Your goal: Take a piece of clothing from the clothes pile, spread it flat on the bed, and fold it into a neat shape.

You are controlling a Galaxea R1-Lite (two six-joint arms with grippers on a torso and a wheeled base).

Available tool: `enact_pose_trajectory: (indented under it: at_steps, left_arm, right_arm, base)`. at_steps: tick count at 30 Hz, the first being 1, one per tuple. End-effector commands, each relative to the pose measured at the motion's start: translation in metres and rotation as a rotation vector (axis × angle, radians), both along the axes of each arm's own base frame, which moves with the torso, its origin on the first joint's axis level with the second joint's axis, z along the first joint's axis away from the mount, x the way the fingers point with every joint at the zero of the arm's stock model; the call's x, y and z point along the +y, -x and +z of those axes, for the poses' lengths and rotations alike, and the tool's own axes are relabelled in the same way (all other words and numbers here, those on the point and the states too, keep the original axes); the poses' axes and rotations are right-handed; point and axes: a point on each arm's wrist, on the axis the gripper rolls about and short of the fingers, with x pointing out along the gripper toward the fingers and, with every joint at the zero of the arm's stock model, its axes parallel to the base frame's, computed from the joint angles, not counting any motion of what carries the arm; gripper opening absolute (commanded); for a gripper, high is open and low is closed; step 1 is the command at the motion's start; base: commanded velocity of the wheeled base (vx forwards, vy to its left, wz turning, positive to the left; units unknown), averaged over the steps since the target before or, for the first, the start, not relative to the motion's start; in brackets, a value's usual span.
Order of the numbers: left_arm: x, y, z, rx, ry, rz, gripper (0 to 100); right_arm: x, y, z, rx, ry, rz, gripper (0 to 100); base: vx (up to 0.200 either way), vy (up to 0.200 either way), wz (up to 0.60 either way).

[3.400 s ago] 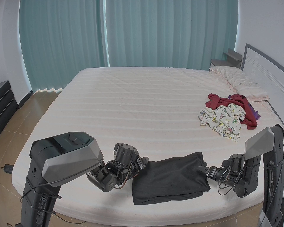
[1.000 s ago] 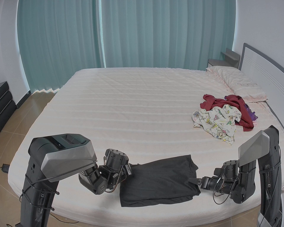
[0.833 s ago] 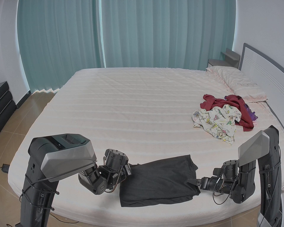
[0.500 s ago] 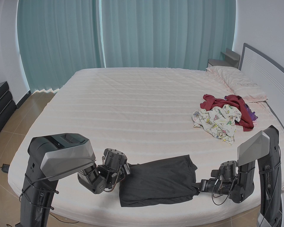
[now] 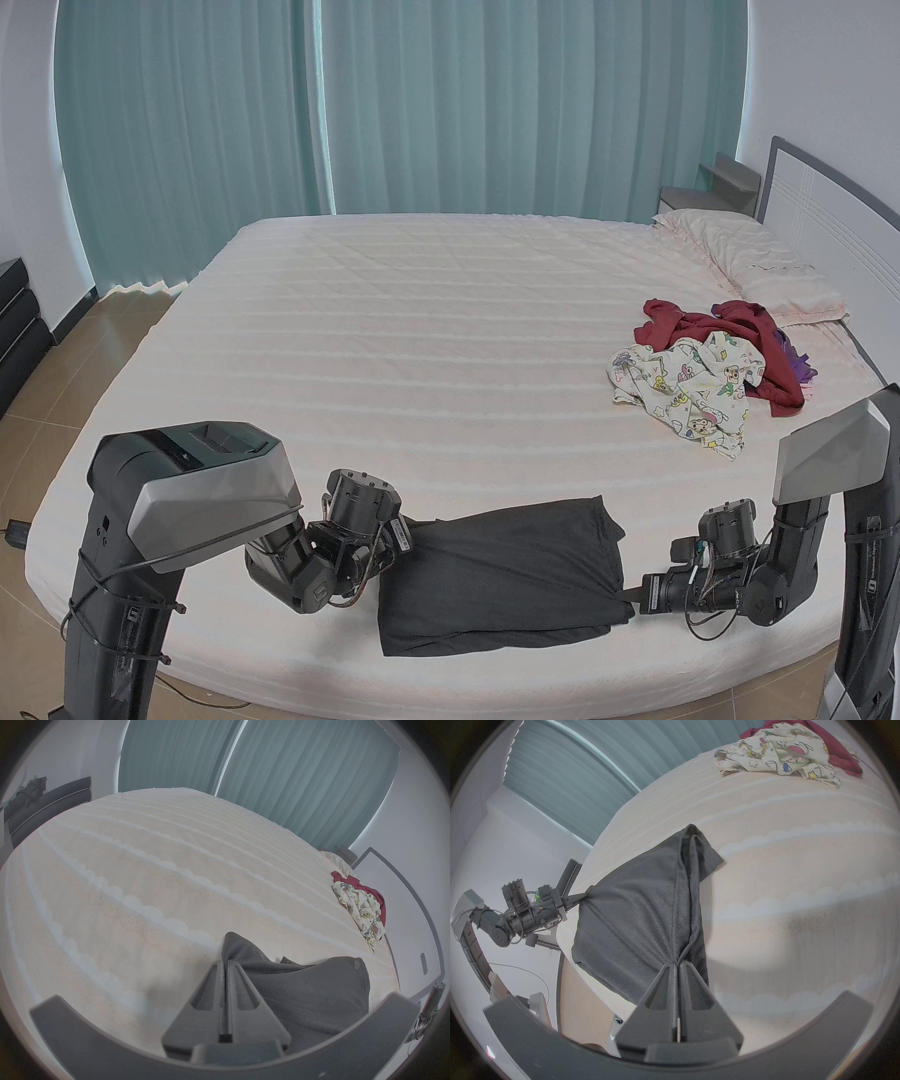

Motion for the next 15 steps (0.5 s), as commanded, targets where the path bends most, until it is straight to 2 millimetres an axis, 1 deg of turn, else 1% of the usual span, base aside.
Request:
enact_pose_trajectory:
  at_steps: [1,10,11,12,13,15]
  left_arm:
    - [0.0005,0.0007,-0.0013,0.006,-0.004,0.0,0]
    - [0.001,0.0017,-0.0021,0.01,-0.007,-0.002,0]
    - [0.001,0.0017,-0.0021,0.01,-0.007,-0.002,0]
    - [0.0009,0.0017,-0.0021,0.011,-0.006,-0.003,0]
    - [0.0011,0.0019,-0.0022,0.011,-0.006,-0.003,100]
    - [0.0012,0.0022,-0.0024,0.012,-0.006,-0.002,100]
  right_arm:
    - [-0.0037,-0.0006,0.0066,-0.023,0.004,0.002,0]
    - [-0.004,0.0005,0.0061,-0.017,0.009,0.003,0]
    - [-0.004,0.0006,0.0057,-0.017,0.009,0.007,100]
    - [-0.004,0.0006,0.0057,-0.018,0.01,0.008,100]
    - [-0.004,0.0004,0.0055,-0.022,0.013,0.01,100]
    - [-0.0038,-0.0002,0.0058,-0.026,0.011,0.011,100]
  base:
    - [0.0,0.0,0.0]
    - [0.0,0.0,0.0]
    - [0.0,0.0,0.0]
    - [0.0,0.0,0.0]
    - [0.0,0.0,0.0]
    - [0.0,0.0,0.0]
